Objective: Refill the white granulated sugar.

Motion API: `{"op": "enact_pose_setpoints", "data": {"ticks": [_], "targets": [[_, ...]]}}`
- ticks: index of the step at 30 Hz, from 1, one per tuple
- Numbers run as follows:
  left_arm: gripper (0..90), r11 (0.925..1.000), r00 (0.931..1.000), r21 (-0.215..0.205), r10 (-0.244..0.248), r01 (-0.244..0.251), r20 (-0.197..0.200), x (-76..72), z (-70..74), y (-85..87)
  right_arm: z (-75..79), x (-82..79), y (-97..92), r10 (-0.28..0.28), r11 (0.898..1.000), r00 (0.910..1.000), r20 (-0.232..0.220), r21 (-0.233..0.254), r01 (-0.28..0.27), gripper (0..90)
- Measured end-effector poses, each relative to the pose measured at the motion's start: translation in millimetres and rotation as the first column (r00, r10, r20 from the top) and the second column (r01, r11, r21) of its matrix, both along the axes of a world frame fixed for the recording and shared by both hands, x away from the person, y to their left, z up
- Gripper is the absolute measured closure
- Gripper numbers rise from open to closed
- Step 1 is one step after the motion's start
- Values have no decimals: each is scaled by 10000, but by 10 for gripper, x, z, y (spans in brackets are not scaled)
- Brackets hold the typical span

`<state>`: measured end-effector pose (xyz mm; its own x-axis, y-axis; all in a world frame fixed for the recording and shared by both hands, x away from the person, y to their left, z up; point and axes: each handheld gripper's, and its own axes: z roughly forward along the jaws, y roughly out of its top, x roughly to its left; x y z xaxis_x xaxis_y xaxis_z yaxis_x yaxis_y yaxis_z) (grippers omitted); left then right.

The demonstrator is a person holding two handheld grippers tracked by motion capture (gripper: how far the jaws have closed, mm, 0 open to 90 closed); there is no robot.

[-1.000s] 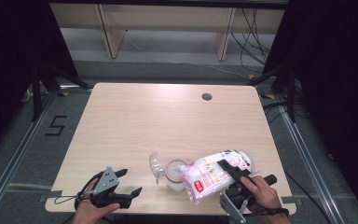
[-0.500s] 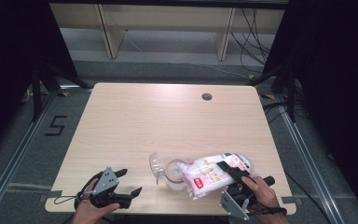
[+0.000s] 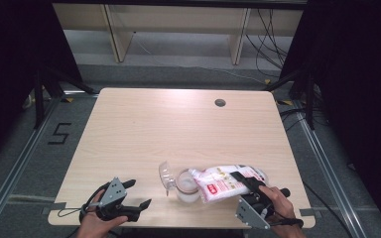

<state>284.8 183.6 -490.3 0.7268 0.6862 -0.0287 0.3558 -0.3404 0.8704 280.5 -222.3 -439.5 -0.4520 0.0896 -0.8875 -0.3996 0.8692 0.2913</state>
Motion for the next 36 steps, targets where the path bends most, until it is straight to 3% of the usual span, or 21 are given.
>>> {"op": "enact_pose_setpoints", "data": {"ticks": [3, 4, 9, 10, 15, 16, 19, 20, 21, 22, 23, 24, 27, 28, 30, 31, 32, 34, 35, 36], "targets": [[174, 10000, 10000, -47, -37, 36, -13, 4, -4, -2, 14, 24, -5, 217, 9996, 9996, 162, -177, -214, 725], [179, 10000, 10000, -98, -13, 14, 5, 3, -9, -9, -14, 23, -8, 81, 9999, 9999, -92, 132, -80, 725], [180, 10000, 10000, -51, -70, 70, 57, 3, -6, -9, -24, 48, -39, -53, 9985, 9994, -356, 541, 72, 726], [179, 10000, 10000, -47, -64, 64, 54, 4, -6, -7, -39, 47, -59, -271, 9948, 9973, -684, 960, 336, 727], [177, 10000, 10000, 45, -28, 28, 75, 0, 3, 0, -8, 100, -103, -58, 9917, 9975, -699, 1275, 147, 728], [177, 10000, 10000, -6, -30, 30, 58, -1, 2, -4, -21, 103, -126, -178, 9826, 9935, -1127, 1819, 382, 729], [176, 10000, 10000, 2, -33, 33, 55, 1, 1, -4, -14, 129, -152, -131, 9769, 9921, -1245, 2099, 392, 730], [176, 10000, 10000, 12, -40, 40, 62, 1, 2, -2, -18, 166, -177, -81, 9676, 9911, -1330, 2490, 413, 731], [176, 10000, 10000, 12, -40, 40, 62, 1, 2, -2, -18, 166, -177, -81, 9676, 9911, -1330, 2490, 413, 731], [176, 10000, 10000, 49, -47, 47, 65, 2, 4, 2, -42, 165, -187, -250, 9541, 9838, -1774, 2894, 764, 732], [175, 10000, 10000, 53, -51, 51, 72, 3, 4, 3, -45, 196, -193, -98, 9519, 9845, -1752, 2999, 628, 733], [175, 10000, 10000, 38, -47, 47, 70, 3, 5, 2, -68, 230, -202, -66, 9416, 9793, -2022, 3284, 742, 734], [175, 10000, 10000, -27, -25, 25, 64, 3, 3, -5, -89, 264, -208, -29, 9344, 9748, -2229, 3467, 821, 735], [175, 10000, 10000, 6, -33, 33, 56, 1, 4, -5, -113, 300, -211, 38, 9211, 9713, -2379, 3789, 892, 735], [175, 10000, 9999, 68, -52, 51, 95, 2, 7, -2, -116, 318, -223, 48, 9194, 9679, -2514, 3818, 946, 735], [175, 10000, 10000, -17, -41, 41, 66, -2, 6, -7, -131, 326, -226, 69, 9054, 9622, -2722, 4102, 1095, 736], [175, 9999, 10000, -143, 6, -5, 60, -4, 4, -15, -139, 352, -233, 223, 9009, 9612, -2748, 4224, 999, 736], [175, 9999, 10000, 89, -47, 46, 82, 3, 9, 5, -179, 407, -256, 278, 8704, 9500, -3109, 4748, 1299, 738], [175, 9999, 10000, 89, -47, 46, 82, 3, 9, 5, -179, 407, -256, 278, 8704, 9500, -3109, 4748, 1299, 738], [175, 10000, 9999, 36, -87, 87, 97, 6, 8, 4, -189, 461, -268, 451, 8617, 9432, -3291, 4905, 1299, 740]]}}
